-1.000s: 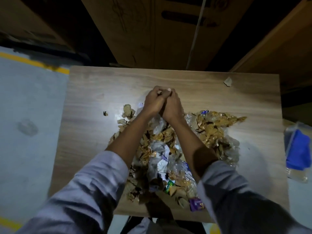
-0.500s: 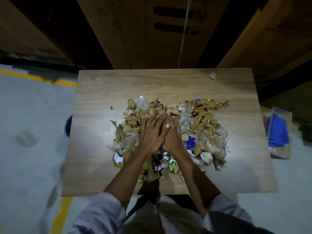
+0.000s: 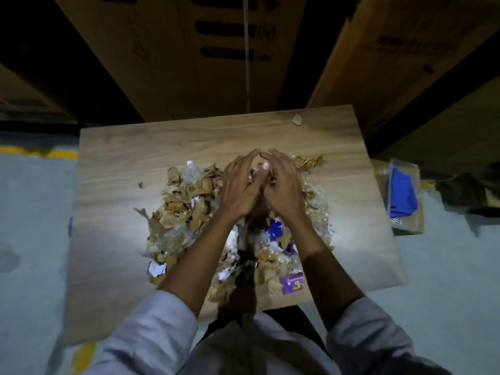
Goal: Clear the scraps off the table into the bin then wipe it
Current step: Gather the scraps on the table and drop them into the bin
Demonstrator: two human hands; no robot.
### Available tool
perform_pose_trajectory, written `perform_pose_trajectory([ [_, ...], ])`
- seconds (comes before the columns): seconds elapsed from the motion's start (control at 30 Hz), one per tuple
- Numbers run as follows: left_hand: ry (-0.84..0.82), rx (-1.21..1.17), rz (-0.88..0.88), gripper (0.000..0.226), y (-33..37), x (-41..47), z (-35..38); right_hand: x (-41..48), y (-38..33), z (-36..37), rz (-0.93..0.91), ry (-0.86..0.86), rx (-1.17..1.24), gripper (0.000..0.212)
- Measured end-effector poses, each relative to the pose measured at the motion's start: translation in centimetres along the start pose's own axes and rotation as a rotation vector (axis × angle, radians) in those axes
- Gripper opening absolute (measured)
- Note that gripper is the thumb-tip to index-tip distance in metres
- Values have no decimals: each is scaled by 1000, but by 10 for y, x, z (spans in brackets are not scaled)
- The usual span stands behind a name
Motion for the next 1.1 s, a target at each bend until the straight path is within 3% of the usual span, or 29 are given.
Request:
perform_pose_trajectory([
  [0.07,-21,-204,-78,63,0,24,13,27,35,-20,78,55,17,30],
  [0.17,-62,-226,-177,62,-8,68,31,76,84,-40,209,38,10,26],
  [0.4,-152,-118,-231,64,-26,147,56,186,151,-23,310,-246,-239,59],
  [0.5,-128,-91,-216,64,-29,152,60,199,162,-8,274,-301,-426,57],
  [0.63,-97,-163,-247,71,-36,138,59,181,159,-7,116,-176,-385,31],
  [0.77,-106,-207,-264,74,-32,118,58,151,146,-15,202,-222,-272,33],
  [0.9,-161,-224,-282,74,-28,86,57,99,103,-33,179,-293,32,25],
  [1.03,-161,-108,-191,57,-13,37,53,20,56,-17,80,-335,67,43],
  [1.1,-188,-29,-172,54,-10,14,53,-14,46,6,86,-462,41,55],
])
Point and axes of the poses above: each hand's wrist, its own x-axis towards the middle knuckle, its own z-axis out of the palm, y = z × x, the point moved 5 cm from there along x, towards the middle knuckle, and after that the axes turned 13 degrees about -y, right-handed, at the moved point
